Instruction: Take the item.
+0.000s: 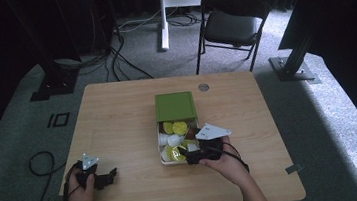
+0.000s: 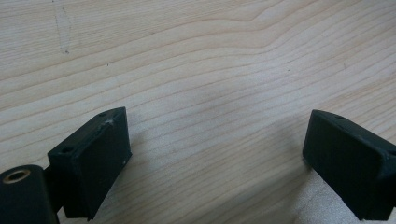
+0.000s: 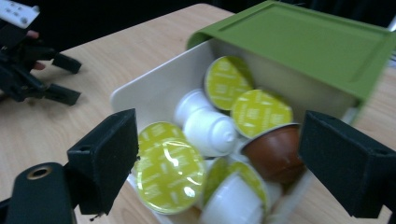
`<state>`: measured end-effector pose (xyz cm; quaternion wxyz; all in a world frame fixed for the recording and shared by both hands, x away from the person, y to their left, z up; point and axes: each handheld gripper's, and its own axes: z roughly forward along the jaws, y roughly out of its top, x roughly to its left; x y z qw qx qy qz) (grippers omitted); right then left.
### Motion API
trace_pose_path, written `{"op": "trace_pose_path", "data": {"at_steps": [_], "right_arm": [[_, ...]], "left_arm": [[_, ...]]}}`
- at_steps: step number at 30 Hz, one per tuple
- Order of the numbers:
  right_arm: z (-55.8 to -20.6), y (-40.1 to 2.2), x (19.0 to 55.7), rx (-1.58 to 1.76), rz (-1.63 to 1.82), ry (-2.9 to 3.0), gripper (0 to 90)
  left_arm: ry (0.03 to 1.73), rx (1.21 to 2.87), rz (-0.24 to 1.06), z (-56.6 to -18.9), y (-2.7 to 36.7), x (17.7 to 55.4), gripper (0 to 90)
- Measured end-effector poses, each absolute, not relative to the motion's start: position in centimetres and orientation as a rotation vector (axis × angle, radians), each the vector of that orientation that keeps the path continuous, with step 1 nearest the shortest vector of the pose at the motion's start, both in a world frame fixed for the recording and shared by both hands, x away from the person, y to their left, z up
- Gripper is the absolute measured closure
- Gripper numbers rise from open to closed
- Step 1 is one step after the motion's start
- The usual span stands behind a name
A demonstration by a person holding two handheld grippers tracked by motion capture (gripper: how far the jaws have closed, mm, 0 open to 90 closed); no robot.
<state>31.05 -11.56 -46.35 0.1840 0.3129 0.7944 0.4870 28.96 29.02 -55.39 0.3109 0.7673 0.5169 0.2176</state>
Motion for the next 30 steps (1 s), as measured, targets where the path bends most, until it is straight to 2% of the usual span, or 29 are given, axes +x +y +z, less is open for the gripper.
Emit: {"op": "trace_pose_path", "data": {"at_steps": [22, 30], "right_arm": [[-49.1, -8.0, 30.5, 0.845, 1.291, 2.334, 14.4], [-49.7, -7.5, 30.6, 0.819, 1.212, 2.328, 20.1]], "left_arm": [[1.364, 2.027, 0.574, -55.4, 29.0, 29.0, 8.5], [1.365, 2.028, 0.574, -55.4, 29.0, 29.0, 8.5]]}}
